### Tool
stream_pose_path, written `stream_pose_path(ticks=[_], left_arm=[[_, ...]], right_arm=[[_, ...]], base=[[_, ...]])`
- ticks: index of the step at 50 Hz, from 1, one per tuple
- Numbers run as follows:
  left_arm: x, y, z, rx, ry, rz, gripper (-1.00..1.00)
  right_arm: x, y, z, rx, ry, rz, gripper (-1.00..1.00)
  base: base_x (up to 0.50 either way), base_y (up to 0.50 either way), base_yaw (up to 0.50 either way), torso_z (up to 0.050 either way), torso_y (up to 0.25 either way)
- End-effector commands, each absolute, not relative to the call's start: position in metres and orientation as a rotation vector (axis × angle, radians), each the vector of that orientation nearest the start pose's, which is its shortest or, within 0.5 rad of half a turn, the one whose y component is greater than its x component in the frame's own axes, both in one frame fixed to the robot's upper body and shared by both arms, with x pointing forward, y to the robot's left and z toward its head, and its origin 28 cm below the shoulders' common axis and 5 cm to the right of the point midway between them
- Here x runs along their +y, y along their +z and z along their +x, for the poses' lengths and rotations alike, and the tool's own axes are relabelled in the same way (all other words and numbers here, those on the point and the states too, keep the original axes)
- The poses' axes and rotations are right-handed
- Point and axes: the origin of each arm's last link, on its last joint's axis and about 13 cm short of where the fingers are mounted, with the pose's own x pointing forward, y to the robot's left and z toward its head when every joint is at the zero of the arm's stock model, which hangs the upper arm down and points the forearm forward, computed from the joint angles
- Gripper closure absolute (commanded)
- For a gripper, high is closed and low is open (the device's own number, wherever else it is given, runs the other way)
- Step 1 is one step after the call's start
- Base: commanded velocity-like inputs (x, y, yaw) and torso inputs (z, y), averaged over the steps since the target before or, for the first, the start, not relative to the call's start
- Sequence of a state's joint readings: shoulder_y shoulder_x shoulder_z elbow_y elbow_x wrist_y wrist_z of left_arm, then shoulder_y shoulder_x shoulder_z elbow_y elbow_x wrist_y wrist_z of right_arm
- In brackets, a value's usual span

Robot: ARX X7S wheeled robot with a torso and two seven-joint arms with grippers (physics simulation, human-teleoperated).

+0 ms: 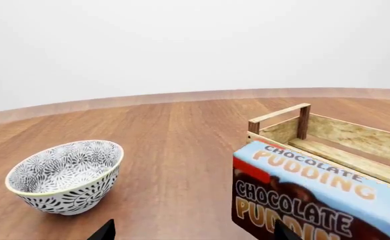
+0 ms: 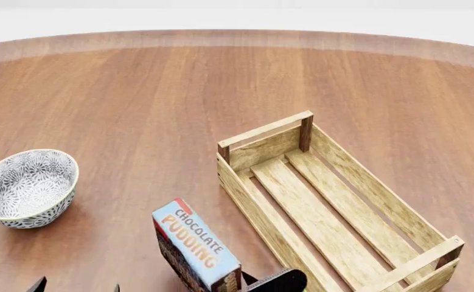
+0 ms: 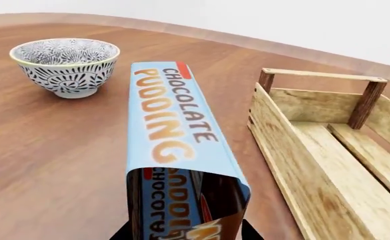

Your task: Pick up the chocolate pudding and put it in the tray.

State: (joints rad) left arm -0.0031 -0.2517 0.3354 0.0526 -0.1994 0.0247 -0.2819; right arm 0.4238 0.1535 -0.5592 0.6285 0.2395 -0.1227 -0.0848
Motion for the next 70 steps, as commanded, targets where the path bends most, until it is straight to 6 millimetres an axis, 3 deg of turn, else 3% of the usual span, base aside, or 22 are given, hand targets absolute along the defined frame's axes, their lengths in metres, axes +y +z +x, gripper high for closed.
stream_pose_path(ticks=[1,38,53,70], left_arm=[[0.197,0.016,0.201,-0.007,-0.059,0.040,-1.00],[0.196,0.014,0.202,-0.002,-0.062,0.043,-1.00],[0.196,0.013,0.202,0.000,-0.062,0.041,-1.00],[0.195,0.012,0.202,0.005,-0.063,0.044,-1.00]], right_arm=[[-0.078,-0.006,0.285,0.142,0.416,-0.172,1.00],[-0.111,0.046,0.302,0.070,0.244,-0.151,1.00],[-0.126,0.049,0.307,0.082,0.151,-0.123,1.00],[-0.147,0.038,0.312,0.116,0.039,-0.090,1.00]], base=[[0.00,0.00,0.00,0.000,0.000],[0.00,0.00,0.00,0.000,0.000],[0.00,0.00,0.00,0.000,0.000],[0.00,0.00,0.00,0.000,0.000]])
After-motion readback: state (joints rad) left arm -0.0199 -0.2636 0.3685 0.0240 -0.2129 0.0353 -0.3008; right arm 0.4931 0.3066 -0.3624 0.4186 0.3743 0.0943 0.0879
